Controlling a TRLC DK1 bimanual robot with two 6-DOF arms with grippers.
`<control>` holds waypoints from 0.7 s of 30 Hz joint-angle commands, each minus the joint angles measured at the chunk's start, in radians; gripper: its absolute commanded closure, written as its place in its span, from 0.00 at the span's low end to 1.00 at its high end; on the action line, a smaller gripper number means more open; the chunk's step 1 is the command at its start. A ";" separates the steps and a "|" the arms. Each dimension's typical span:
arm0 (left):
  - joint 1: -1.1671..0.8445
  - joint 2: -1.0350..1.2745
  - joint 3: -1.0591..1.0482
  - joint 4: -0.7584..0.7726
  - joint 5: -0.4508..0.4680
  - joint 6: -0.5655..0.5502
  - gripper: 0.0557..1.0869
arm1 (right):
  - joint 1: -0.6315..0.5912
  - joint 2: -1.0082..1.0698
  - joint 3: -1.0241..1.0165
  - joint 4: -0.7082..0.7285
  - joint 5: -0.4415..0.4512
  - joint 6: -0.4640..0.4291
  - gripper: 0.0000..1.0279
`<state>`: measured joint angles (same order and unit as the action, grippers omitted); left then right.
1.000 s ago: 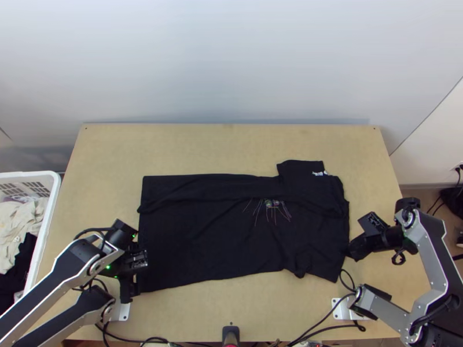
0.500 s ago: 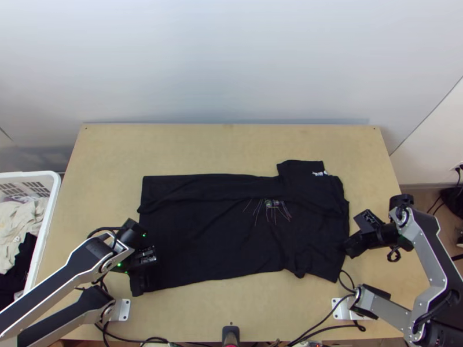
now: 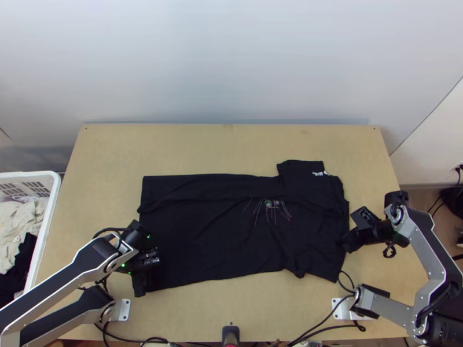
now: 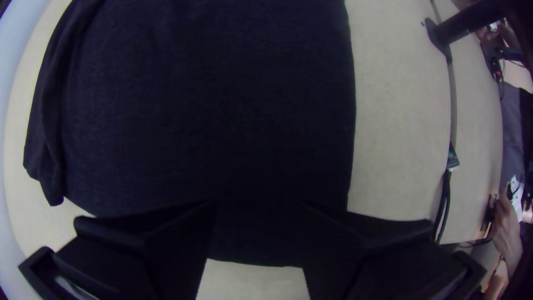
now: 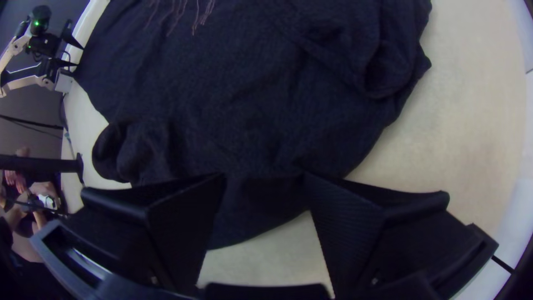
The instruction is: Fold the t-shirt
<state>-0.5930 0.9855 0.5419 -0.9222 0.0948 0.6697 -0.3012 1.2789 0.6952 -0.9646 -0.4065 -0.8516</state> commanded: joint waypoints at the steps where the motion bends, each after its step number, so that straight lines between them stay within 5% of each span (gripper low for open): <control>1: -0.028 0.008 -0.017 0.039 0.000 0.001 0.50 | -0.009 0.013 -0.006 0.027 0.001 -0.004 0.44; 8: -0.057 0.042 -0.023 0.062 -0.003 -0.004 0.48 | -0.007 0.020 -0.011 0.030 0.000 -0.006 0.47; 11: -0.057 0.058 -0.026 0.066 -0.017 -0.010 0.17 | -0.007 0.020 -0.008 0.030 0.000 -0.004 0.47; 14: -0.057 0.079 -0.036 0.079 -0.026 -0.009 0.17 | -0.007 0.023 -0.008 0.030 0.000 -0.006 0.47; 16: -0.059 0.087 -0.053 0.092 -0.033 -0.002 0.20 | -0.007 0.023 -0.005 0.030 0.000 -0.006 0.47; 21: -0.059 0.056 -0.083 0.095 -0.033 0.014 0.58 | -0.007 0.022 0.000 0.030 0.000 -0.004 0.47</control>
<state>-0.6491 1.0542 0.4927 -0.8387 0.0769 0.6674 -0.3084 1.3003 0.6899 -0.9352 -0.4065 -0.8570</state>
